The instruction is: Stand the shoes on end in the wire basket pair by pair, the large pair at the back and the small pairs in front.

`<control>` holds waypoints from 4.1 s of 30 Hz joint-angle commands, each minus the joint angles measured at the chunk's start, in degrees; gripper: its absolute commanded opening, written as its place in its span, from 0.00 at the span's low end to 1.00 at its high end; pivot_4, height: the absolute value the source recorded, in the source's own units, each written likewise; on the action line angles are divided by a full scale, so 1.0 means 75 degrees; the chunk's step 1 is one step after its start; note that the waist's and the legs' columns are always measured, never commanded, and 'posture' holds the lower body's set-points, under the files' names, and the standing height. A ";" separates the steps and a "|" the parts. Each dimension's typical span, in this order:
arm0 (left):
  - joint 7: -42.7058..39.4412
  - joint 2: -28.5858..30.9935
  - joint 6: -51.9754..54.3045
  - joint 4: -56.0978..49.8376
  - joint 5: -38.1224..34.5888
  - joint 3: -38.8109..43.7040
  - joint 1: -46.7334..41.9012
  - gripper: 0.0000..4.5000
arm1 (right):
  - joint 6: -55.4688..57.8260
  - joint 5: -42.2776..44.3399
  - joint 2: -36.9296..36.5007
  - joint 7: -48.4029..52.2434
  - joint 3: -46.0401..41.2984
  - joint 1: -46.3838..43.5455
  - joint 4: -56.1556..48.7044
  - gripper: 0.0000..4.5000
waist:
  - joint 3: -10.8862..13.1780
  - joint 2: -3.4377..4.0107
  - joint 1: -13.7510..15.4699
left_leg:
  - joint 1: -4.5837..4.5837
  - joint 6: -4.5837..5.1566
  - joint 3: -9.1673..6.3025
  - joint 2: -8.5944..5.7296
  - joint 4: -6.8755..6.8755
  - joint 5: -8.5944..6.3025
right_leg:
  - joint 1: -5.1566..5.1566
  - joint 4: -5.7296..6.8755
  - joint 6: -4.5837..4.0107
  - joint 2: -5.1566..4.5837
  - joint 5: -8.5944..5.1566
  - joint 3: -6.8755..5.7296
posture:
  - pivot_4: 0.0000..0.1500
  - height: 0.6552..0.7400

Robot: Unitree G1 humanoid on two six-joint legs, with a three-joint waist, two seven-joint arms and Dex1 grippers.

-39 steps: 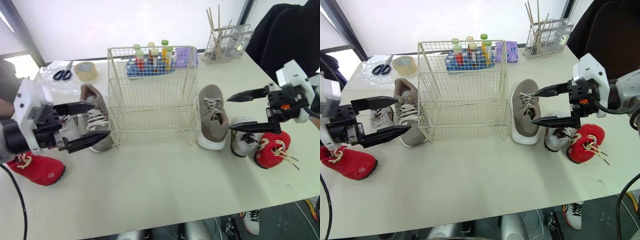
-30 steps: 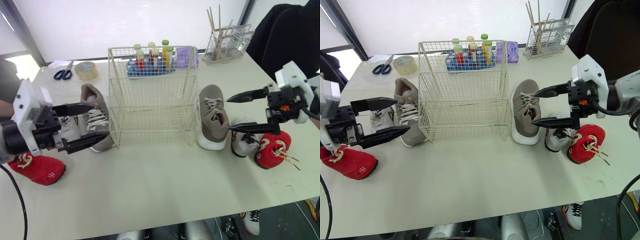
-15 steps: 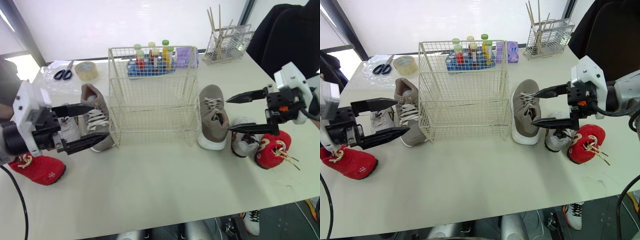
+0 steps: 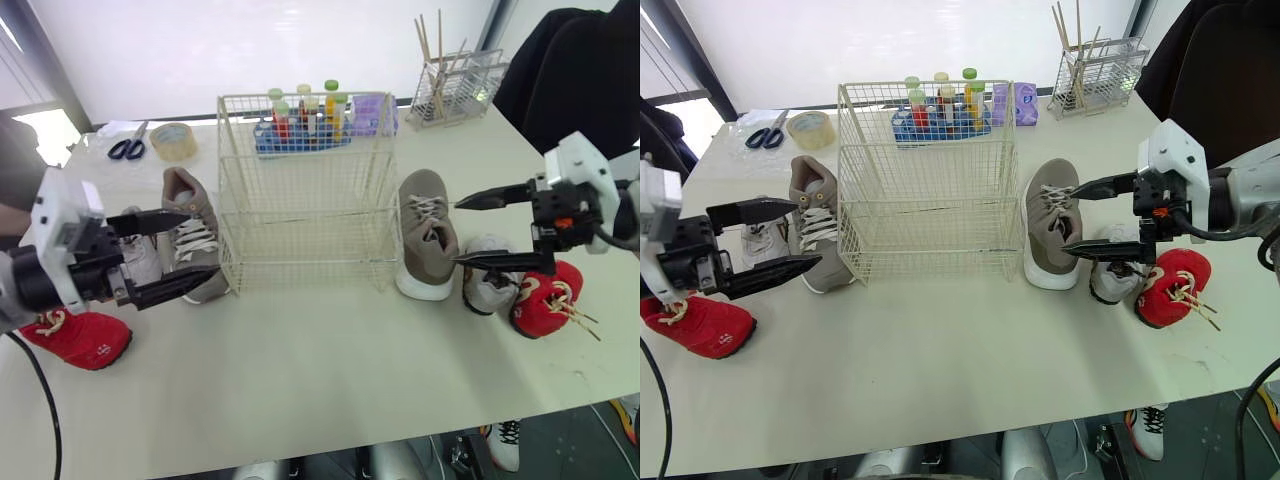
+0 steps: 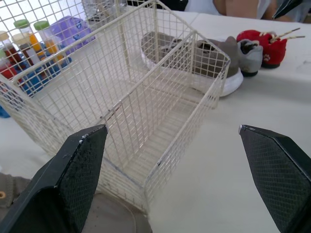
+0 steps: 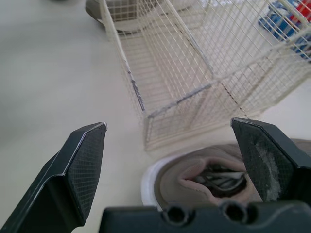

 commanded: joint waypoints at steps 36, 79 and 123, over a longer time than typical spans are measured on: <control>-0.0646 -0.0635 -0.0834 0.1074 0.0970 -0.2419 -0.2127 1.00 | 0.4337 0.0391 0.4337 -0.5900 -0.1897 0.0964 -0.5227 1.00 | -0.0011 -0.0018 -0.0027 | 0.0002 -0.0009 -0.0003 -0.0003 0.0007 0.0012 | -0.0003 0.0024 0.0026 0.0023 0.0019 0.0001 | 1.00 1.00; 0.0511 -0.0542 -0.0299 0.0321 0.0658 -0.1908 -0.2200 1.00 | -0.2787 -0.4124 0.2739 -0.0585 0.4160 -0.1883 -0.0431 0.01 | -0.0008 -0.0047 -0.0168 | 0.0015 -0.0014 -0.0003 0.0000 0.0019 0.0012 | 0.0009 0.0016 0.0051 0.0022 0.0035 0.0006 | 1.00 1.00; 0.0600 -0.0595 -0.0421 0.0373 0.0638 -0.2044 -0.2367 1.00 | 0.0362 -0.2213 0.2708 -0.0418 0.1907 -0.1874 -0.1714 0.99 | -0.0007 -0.0048 -0.0143 | 0.0015 -0.0041 -0.0004 0.0000 0.0014 0.0027 | 0.0005 0.0024 0.0052 0.0019 0.0036 0.0007 | 1.00 1.00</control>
